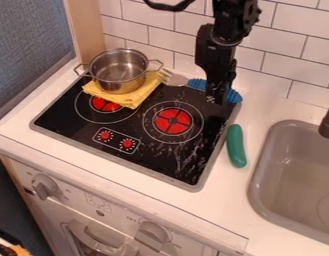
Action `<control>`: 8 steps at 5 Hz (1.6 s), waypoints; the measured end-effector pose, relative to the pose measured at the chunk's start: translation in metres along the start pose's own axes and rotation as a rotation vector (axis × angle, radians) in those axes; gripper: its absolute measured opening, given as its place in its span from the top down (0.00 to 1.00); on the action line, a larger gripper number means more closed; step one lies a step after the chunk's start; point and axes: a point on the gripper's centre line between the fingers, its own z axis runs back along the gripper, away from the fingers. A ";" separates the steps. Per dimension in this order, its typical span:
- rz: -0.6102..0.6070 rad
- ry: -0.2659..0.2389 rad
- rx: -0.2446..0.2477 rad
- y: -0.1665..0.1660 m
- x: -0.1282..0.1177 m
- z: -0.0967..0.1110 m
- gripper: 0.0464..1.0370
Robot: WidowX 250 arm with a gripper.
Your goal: Moved blue fork to the top right of burners
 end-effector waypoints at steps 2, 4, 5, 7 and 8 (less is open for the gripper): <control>0.014 -0.002 0.031 -0.007 0.006 -0.023 0.53; 0.021 0.018 0.064 -0.001 0.004 -0.024 0.03; 0.018 0.026 0.071 0.004 0.005 -0.021 0.03; -0.018 0.026 0.028 -0.005 0.008 0.001 0.04; -0.061 0.021 -0.028 -0.028 0.008 0.022 0.04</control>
